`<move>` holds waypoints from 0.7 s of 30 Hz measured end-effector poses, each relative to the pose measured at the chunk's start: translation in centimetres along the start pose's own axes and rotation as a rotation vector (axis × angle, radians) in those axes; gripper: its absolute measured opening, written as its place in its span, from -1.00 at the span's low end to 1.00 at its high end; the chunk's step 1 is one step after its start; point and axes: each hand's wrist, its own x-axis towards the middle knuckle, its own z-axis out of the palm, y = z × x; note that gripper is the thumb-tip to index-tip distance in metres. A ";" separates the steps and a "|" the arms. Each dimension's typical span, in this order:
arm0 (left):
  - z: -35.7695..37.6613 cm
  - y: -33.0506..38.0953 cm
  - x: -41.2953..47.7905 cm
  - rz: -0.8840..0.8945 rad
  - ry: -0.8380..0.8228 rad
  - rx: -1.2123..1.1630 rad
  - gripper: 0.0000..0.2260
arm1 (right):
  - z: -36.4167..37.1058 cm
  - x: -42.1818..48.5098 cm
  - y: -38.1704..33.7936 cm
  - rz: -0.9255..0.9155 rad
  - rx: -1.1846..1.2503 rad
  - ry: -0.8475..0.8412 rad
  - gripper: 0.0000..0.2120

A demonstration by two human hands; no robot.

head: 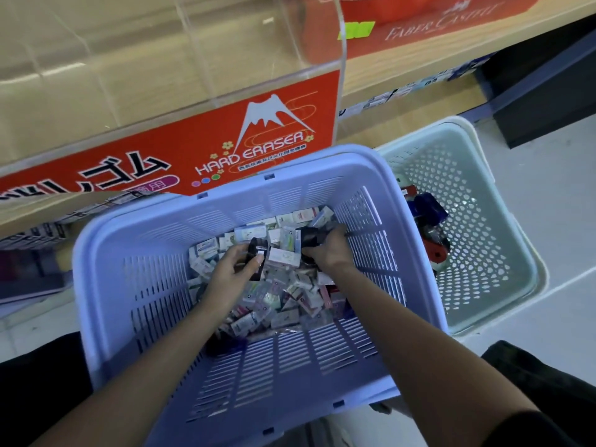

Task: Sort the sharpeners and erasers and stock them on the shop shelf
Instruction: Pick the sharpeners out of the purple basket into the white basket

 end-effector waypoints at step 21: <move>1.9 17.3 -9.3 0.479 -0.191 0.085 -0.93 | -20.2 -16.6 -0.3 -0.527 0.541 -0.116 -0.63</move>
